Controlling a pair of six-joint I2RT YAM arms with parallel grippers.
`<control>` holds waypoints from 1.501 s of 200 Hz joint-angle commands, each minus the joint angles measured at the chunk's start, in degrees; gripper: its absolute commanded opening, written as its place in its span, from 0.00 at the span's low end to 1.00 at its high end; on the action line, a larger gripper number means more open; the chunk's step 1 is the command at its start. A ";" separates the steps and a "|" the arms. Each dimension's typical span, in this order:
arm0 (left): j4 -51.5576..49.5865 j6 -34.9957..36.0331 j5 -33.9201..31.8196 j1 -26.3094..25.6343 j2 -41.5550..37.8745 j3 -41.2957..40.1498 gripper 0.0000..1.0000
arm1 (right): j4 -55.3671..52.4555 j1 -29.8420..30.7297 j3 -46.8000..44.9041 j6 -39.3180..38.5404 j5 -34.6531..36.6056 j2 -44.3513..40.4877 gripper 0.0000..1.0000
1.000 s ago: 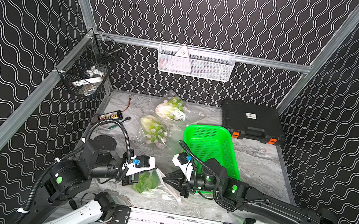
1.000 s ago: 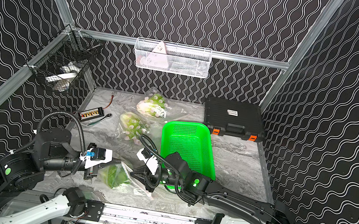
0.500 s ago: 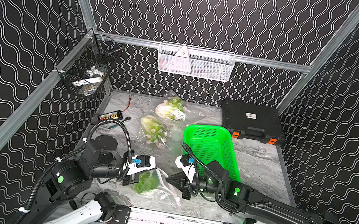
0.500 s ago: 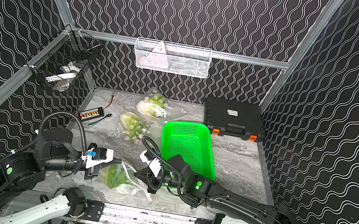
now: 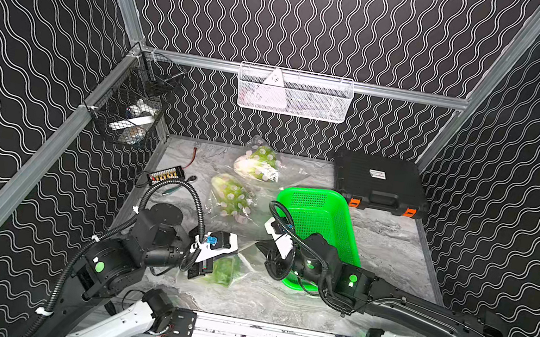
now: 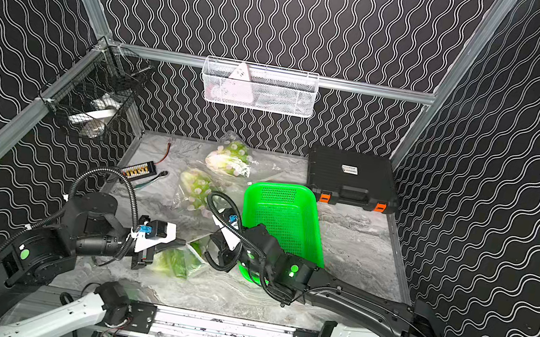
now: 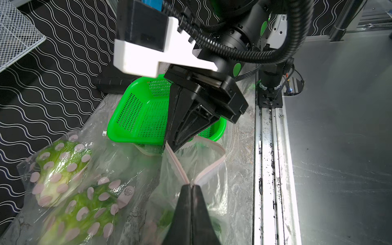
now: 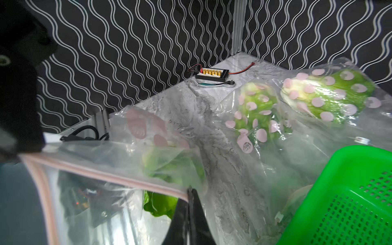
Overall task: Open the zip-top bag and take out the chinese cabbages
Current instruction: Pick up the Chinese cabbage from the zipper food storage bag.
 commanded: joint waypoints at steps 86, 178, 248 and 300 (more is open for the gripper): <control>6.78 -4.28 2.41 -0.04 -0.63 -5.28 0.00 | -8.93 -0.24 -2.61 6.06 0.87 -11.11 0.32; 6.61 -5.00 3.73 0.01 -0.35 -5.30 0.00 | -4.10 -0.20 -4.76 11.27 -10.32 -6.85 0.09; 5.13 -5.19 5.84 0.03 0.18 -5.94 0.00 | 5.96 -5.32 -9.27 10.53 -17.07 -1.52 0.16; 3.87 -6.30 4.89 0.03 -1.63 -7.35 0.00 | 14.92 -13.55 -12.32 15.93 -33.09 2.23 0.53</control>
